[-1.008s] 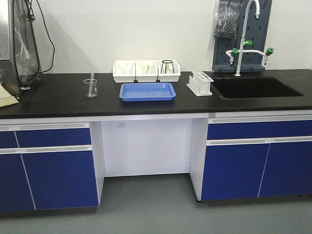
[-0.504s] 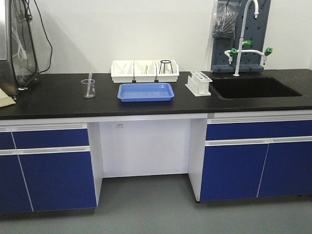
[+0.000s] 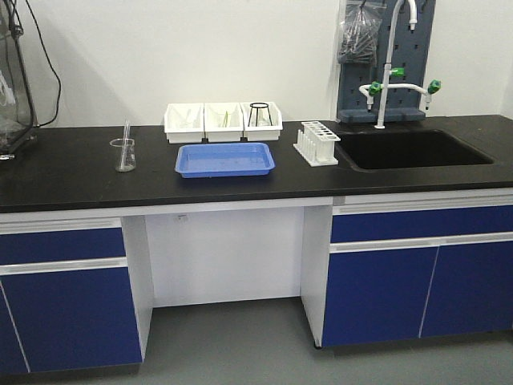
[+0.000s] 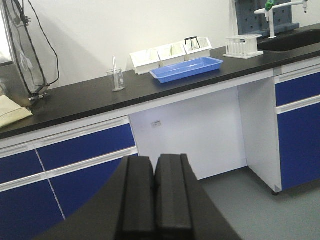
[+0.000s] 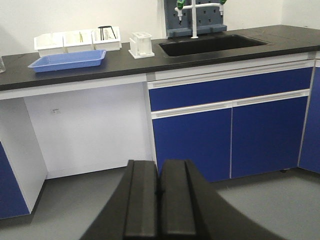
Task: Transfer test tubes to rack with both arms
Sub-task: 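Drive the base up to the lab bench facing the white bins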
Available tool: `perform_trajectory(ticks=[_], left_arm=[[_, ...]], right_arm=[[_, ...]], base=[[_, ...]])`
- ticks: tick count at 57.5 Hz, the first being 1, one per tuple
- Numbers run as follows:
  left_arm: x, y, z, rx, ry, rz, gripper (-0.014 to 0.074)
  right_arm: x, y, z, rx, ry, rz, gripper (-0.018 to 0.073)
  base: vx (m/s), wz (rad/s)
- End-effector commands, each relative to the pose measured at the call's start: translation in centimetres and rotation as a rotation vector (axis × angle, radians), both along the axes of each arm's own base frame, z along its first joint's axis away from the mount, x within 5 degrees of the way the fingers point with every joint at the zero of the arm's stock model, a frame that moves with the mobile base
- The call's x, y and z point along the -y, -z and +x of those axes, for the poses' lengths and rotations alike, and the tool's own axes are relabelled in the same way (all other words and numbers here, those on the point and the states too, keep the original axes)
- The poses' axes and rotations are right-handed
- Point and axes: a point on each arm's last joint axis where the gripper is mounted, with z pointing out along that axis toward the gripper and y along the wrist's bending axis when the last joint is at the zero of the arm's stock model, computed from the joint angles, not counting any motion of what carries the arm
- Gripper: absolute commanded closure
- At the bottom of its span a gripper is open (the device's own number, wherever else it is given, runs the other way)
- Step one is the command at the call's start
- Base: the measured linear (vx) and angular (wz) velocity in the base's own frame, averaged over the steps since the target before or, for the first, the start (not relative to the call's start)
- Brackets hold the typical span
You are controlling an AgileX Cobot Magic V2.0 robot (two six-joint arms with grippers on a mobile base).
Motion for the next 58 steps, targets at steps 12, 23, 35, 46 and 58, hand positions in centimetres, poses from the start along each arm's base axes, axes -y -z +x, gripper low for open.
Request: perform_trajectory(ticks=[12,23,35,46,58], left_arm=[[-0.01,0.03,-0.06,0.073,0.0,-0.019,0.0617],[-0.01,0.03,-0.06,0.073,0.0,-0.019,0.0617],[-0.01,0.03,-0.06,0.073,0.0,-0.019,0.0617],[-0.01,0.03,-0.06,0.073,0.0,-0.019,0.0617],[-0.01,0.03,-0.06,0.073,0.0,-0.019,0.0617]], right_arm=[[0.03,-0.43,0.05,0.079,0.004,-0.017,0.0566],[0.03,-0.43,0.05,0.079,0.004,-0.017,0.0566],[0.03,-0.43,0.05,0.079,0.004,-0.017,0.0566],[0.03,-0.43,0.05,0.079,0.004,-0.017,0.0566],[0.03,-0.43,0.05,0.079,0.004,-0.017,0.0566]], base=[[0.25,0.16],[0.32,0.17],[0.38,0.12],[0.42,0.08],[0.45,0.04]])
